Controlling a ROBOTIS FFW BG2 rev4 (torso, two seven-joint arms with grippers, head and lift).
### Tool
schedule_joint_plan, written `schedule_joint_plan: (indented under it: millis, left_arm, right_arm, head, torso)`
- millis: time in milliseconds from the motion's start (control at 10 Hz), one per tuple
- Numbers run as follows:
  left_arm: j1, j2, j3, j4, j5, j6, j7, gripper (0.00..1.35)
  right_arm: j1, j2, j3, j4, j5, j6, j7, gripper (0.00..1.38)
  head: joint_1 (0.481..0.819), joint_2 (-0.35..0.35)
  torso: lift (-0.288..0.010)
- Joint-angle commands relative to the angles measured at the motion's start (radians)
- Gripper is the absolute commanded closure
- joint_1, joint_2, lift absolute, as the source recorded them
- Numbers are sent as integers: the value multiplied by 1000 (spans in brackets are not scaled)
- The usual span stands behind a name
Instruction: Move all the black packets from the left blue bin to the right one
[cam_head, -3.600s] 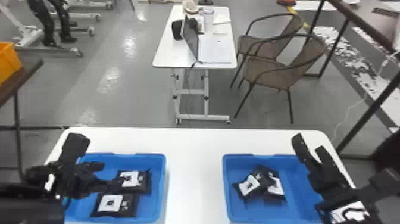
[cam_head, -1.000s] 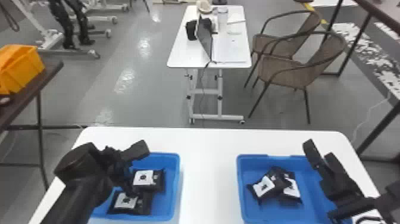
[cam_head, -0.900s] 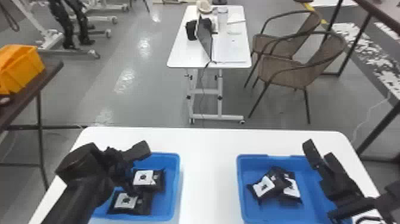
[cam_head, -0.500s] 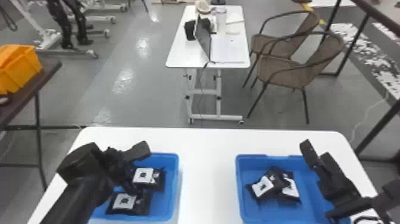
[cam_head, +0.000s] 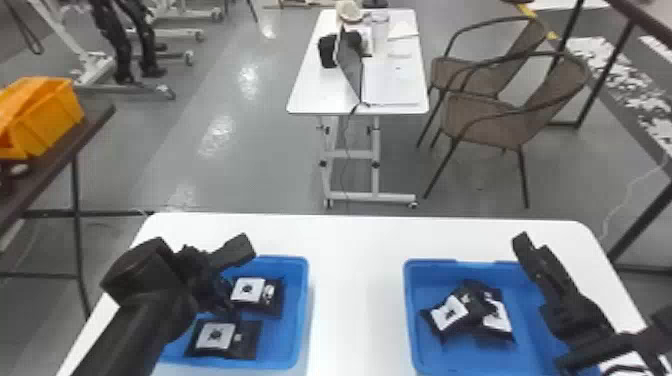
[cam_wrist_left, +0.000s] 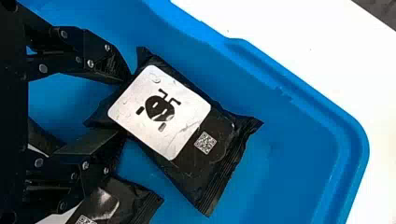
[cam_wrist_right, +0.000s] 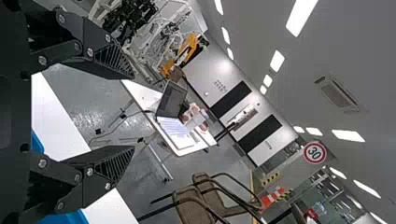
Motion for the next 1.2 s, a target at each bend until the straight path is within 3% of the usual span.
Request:
schedule_joint_plan:
  millis: [0, 400, 500, 700, 900, 1100]
  left_arm:
    - [-6, 0, -4, 0, 7, -14, -18, 725]
    - [-4, -16, -18, -6, 9, -20, -47, 826]
    - [5, -17, -18, -20, 15, -27, -47, 1193]
    - [33, -22, -9, -74, 30, -27, -53, 1190]
    - [139, -26, 45, -287, 72, -12, -84, 1190]
    - [266, -52, 99, -532, 151, 9, -105, 1190]
  right_arm:
    - [-7, 1, 0, 5, 0, 7, 10, 593]
    - [-16, 1, 0, 20, 2, 30, 39, 595]
    - [-19, 1, 2, 23, 2, 31, 44, 596]
    - [-22, 1, 2, 26, 2, 39, 50, 596]
    - [-30, 1, 15, 32, 6, 48, 59, 596]
    - [-37, 1, 20, 37, 12, 48, 79, 596]
  head:
    - [695, 72]
    - [695, 60]
    - [695, 57]
    - [695, 53]
    - [695, 49]
    - [695, 56]
  torso:
    - [0]
    - [0]
    - [0]
    - [0]
    - [0]
    - [0]
